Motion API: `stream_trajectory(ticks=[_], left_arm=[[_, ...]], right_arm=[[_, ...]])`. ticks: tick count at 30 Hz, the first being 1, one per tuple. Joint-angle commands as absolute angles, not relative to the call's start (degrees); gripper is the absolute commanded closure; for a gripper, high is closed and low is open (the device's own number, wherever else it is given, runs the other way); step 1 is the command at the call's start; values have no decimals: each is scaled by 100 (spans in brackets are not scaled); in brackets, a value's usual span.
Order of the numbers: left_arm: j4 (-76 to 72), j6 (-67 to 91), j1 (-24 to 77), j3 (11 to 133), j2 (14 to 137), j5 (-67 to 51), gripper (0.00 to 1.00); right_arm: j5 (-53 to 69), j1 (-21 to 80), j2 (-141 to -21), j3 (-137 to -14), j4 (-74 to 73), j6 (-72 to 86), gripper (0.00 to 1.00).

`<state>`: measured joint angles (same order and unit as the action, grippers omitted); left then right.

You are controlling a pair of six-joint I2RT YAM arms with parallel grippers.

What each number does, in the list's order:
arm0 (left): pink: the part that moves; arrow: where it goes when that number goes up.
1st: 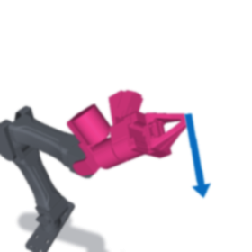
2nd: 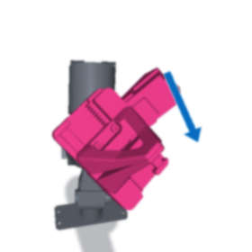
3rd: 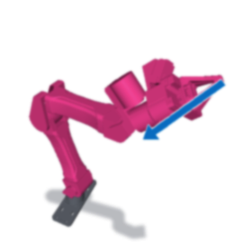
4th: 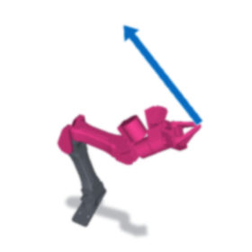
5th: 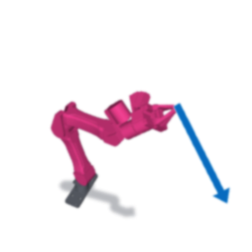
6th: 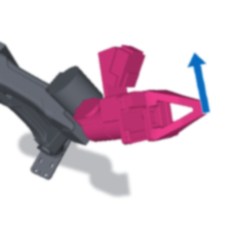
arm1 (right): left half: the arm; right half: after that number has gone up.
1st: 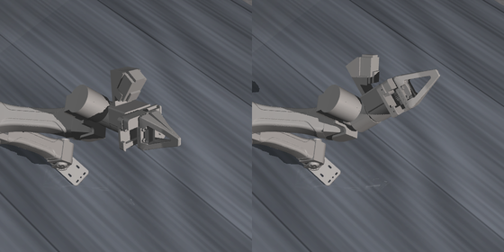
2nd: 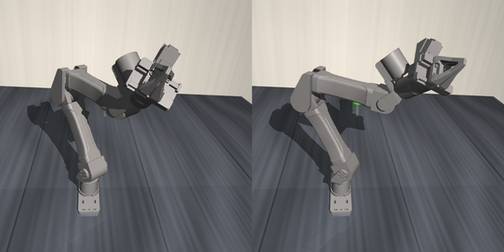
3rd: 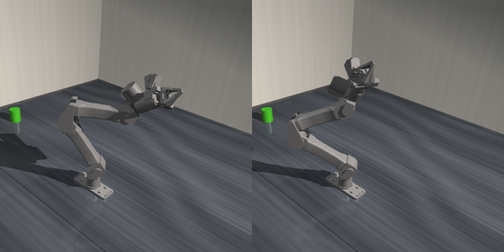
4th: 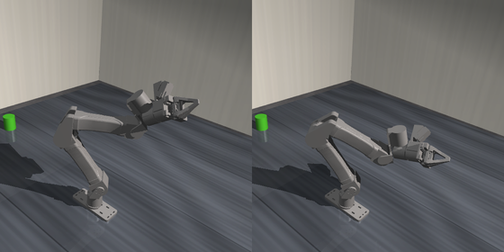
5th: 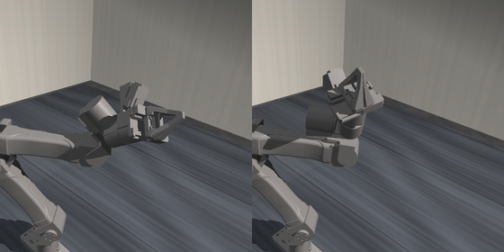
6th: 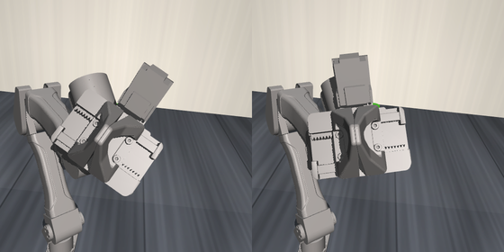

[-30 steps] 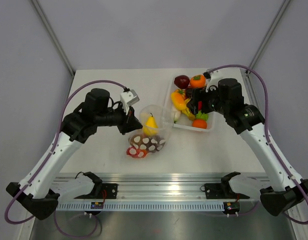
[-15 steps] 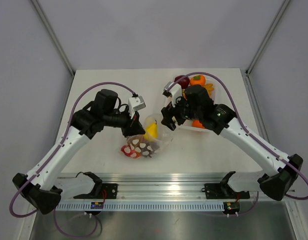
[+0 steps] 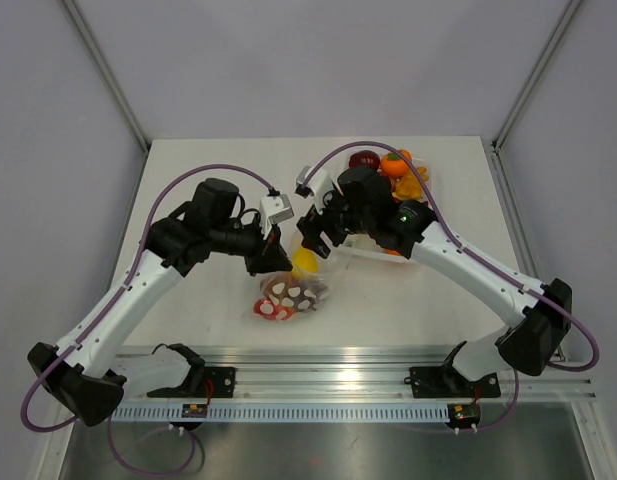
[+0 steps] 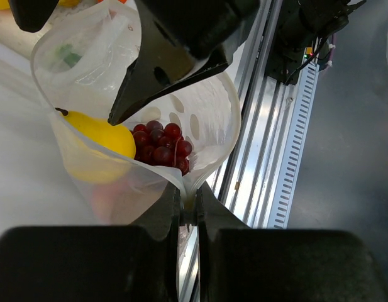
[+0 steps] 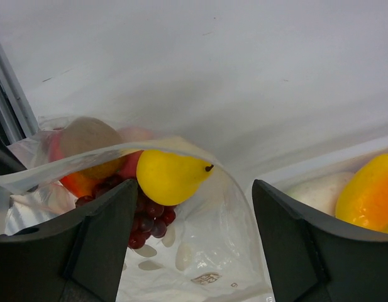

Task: Place the food in the zip-top bag and seal the zipper
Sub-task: Zip the zipper food storage bag at the center of the board.

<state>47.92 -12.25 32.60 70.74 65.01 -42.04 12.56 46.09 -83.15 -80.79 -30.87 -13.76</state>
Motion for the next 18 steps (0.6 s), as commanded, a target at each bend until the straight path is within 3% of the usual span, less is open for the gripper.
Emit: stream_trajectory(ticks=[1,6,9,10,11,12,14,15,16,18], left_arm=[[4562,-1353,3252,7119,6442,-4526,100],[4518,-1336,3252,7110,6451,-4527,100],[4491,-1318,3252,7093,6460,-4491,100],[4491,-1318,3252,7093,6451,-4456,100],[4483,-1301,3252,7101,6451,-4430,100],[4456,-1283,3252,7093,6451,-4351,100],[4447,-1239,3252,7093,6460,-4281,99],[4439,-1231,3252,7093,6460,-4254,87],[4412,-1170,3243,7084,6460,-4210,59],[4316,-1073,3243,7032,6434,-4088,36]], right_arm=[[1248,4693,-8428,-8332,-2690,-1450,19],[1230,4799,-8561,-8332,-2497,-1442,21],[1134,4799,-8525,-8236,-2356,-1310,45],[1108,4808,-8464,-8201,-2312,-1214,62],[1090,4799,-8429,-8148,-2216,-1187,70],[1081,4808,-8377,-8000,-2154,-1160,85],[976,4799,-8157,-7623,-1831,-1011,100],[958,4799,-8078,-7498,-1724,-967,100],[941,4808,-7921,-7384,-1610,-862,100],[879,4799,-7823,-7182,-1529,-809,100]])
